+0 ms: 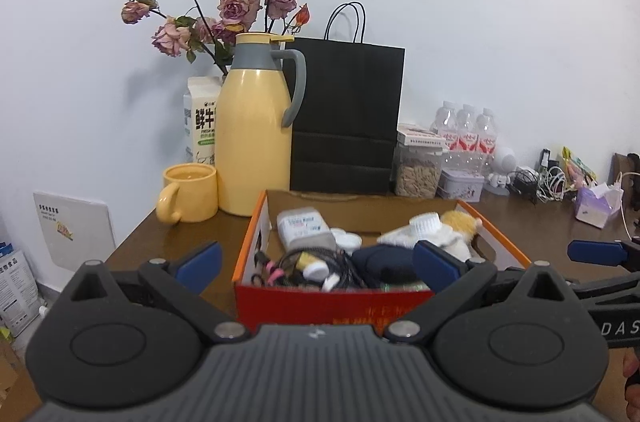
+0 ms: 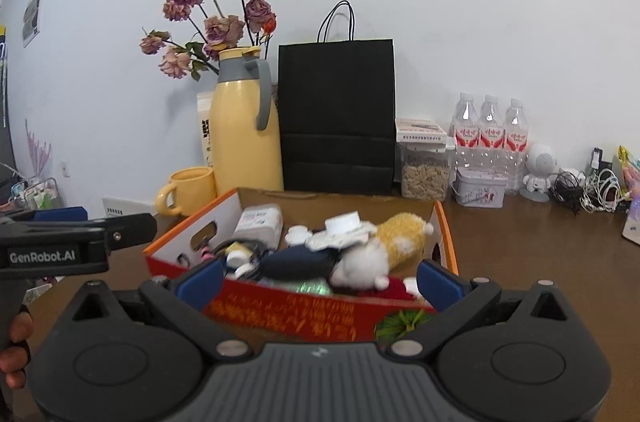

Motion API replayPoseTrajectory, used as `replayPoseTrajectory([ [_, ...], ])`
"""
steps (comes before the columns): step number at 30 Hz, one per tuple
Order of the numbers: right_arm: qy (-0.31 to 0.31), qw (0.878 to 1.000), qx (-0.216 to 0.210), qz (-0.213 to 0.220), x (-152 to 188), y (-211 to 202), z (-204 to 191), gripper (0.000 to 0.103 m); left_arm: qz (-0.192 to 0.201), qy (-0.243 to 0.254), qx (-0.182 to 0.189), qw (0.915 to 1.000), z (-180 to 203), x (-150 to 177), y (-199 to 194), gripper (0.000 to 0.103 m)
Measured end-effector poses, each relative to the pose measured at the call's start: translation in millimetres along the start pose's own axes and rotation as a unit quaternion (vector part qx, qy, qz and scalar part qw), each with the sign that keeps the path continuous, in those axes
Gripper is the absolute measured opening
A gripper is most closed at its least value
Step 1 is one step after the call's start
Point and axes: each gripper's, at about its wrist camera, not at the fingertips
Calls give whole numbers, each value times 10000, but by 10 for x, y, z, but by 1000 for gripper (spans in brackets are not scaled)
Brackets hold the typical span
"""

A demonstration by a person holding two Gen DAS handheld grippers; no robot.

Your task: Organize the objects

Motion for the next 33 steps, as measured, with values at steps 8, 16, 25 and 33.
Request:
replayPoseTrajectory([
  [8, 50, 9996, -25, -292, 230, -292, -85, 103, -314, 110, 18, 9994, 9, 221, -375, 103],
  [16, 203, 9984, 82, -531, 370, -435, -59, 103, -581, 143, -13, 9982, 3, 393, -580, 103],
  [25, 232, 9982, 116, -539, 392, -532, -64, 103, -710, 111, -61, 9974, -13, 478, -674, 103],
  [33, 208, 9985, 92, -500, 362, -568, -80, 103, -658, 120, -31, 9978, -3, 456, -709, 103],
])
Point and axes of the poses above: each gripper's, at about its wrist camera, not at the fingertips, and y roughly the way its jaws point, z to its right, x to its underside, and after that the axes turned 4 degrees about z, right-handed
